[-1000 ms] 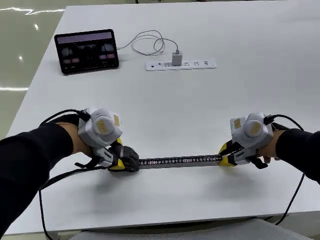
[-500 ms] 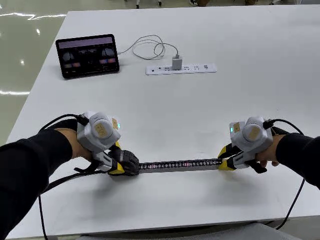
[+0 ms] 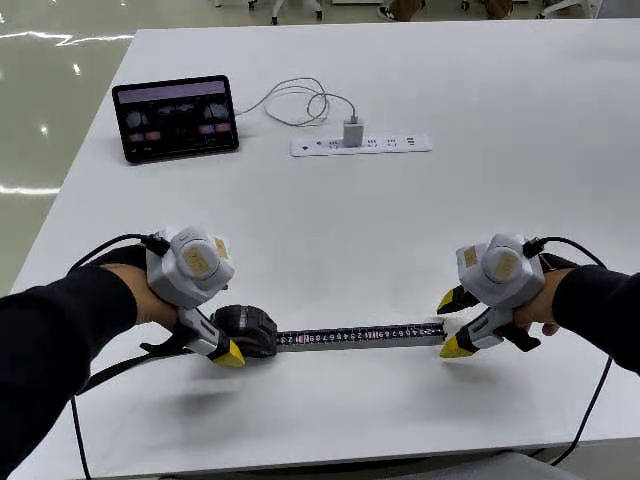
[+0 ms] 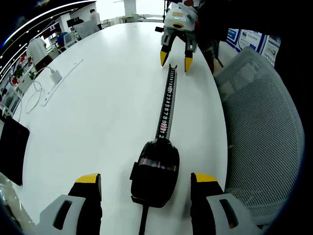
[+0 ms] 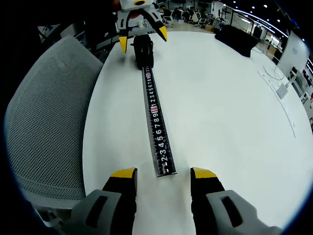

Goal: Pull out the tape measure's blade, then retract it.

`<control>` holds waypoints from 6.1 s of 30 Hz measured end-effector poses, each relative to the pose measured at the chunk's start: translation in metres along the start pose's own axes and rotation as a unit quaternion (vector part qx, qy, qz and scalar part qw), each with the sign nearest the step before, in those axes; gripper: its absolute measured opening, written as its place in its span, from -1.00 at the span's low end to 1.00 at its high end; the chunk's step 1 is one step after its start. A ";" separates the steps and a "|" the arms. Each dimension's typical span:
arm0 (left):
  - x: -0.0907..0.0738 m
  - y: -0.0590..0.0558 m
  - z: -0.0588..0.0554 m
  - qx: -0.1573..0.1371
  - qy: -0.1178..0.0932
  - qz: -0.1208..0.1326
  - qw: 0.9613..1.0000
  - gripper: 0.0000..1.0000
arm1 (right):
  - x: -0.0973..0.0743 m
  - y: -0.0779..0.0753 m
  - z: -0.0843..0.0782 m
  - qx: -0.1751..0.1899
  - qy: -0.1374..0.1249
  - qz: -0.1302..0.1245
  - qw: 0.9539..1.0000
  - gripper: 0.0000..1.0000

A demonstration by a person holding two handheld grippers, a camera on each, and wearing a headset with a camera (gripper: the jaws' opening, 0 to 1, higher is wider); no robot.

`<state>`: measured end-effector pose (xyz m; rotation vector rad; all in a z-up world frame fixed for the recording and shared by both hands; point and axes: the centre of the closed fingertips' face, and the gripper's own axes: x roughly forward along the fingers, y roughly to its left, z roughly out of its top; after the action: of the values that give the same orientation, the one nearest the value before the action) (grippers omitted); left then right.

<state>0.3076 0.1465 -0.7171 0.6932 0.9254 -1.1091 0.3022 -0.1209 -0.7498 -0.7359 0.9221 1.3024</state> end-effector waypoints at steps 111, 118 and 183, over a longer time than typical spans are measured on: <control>-0.098 -0.026 -0.044 -0.299 -0.225 0.180 0.910 1.00 | -0.101 0.057 -0.023 0.235 -0.184 -0.202 0.933 1.00; -0.086 -0.025 -0.033 -0.294 -0.219 0.169 0.915 1.00 | -0.102 0.050 -0.025 0.226 -0.180 -0.200 0.936 1.00; -0.012 0.005 0.018 -0.372 -0.242 0.271 0.854 1.00 | -0.039 -0.003 0.026 0.001 -0.053 -0.042 0.998 0.90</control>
<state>0.3154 0.1380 -0.6981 -0.0027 0.5839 -0.3188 0.3083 -0.1172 -0.7035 -0.6905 0.7993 1.2544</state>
